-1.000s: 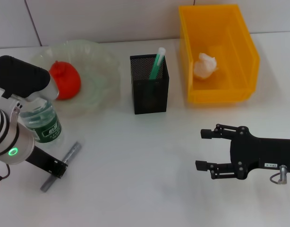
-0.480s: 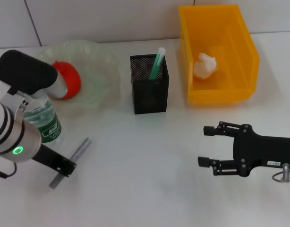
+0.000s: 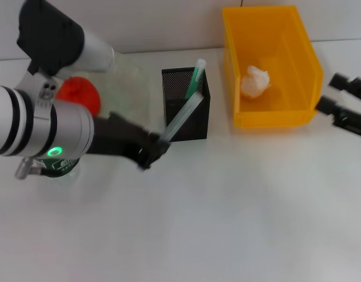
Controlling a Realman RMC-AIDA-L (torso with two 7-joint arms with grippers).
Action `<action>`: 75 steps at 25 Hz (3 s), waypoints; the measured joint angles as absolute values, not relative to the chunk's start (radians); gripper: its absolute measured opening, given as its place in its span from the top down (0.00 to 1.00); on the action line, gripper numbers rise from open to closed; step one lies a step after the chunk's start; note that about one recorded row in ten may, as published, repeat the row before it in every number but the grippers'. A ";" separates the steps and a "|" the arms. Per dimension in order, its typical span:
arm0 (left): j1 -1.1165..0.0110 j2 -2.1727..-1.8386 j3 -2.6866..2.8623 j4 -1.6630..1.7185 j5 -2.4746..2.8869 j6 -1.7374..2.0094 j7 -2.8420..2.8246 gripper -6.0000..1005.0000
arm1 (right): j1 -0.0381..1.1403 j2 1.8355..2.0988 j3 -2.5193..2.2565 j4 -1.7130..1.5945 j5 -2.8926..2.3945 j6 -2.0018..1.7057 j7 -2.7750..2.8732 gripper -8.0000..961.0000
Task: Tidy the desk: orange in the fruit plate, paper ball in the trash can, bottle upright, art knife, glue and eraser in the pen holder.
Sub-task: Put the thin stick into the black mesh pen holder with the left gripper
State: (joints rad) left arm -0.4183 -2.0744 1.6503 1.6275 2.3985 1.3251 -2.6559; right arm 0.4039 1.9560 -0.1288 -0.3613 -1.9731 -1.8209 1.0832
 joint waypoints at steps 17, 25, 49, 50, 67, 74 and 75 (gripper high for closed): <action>-0.399 -2.078 1.686 1.257 1.572 0.688 -1.788 0.85 | 0.378 1.956 -0.024 -0.400 -1.953 -1.946 1.139 0.14; -0.545 -2.080 1.730 0.859 0.929 0.639 -1.144 0.85 | 0.379 1.963 -0.027 -0.400 -1.957 -1.921 1.138 0.14; -0.624 -2.080 1.770 0.612 0.744 0.706 -0.923 0.83 | 0.397 1.980 -0.103 -0.404 -1.959 -1.884 1.111 0.14; -0.628 -2.080 1.770 0.601 0.731 0.707 -0.914 0.83 | 0.397 1.980 -0.103 -0.404 -1.959 -1.884 1.111 0.14; -0.636 -2.080 1.783 0.571 0.711 0.715 -0.904 0.81 | 0.397 1.982 -0.117 -0.408 -1.959 -1.883 1.111 0.14; -0.642 -2.080 1.784 0.571 0.710 0.709 -0.910 0.81 | 0.397 1.982 -0.120 -0.408 -1.959 -1.882 1.110 0.14; -0.643 -2.080 1.784 0.570 0.710 0.706 -0.913 0.80 | 0.397 1.982 -0.120 -0.408 -1.959 -1.882 1.110 0.14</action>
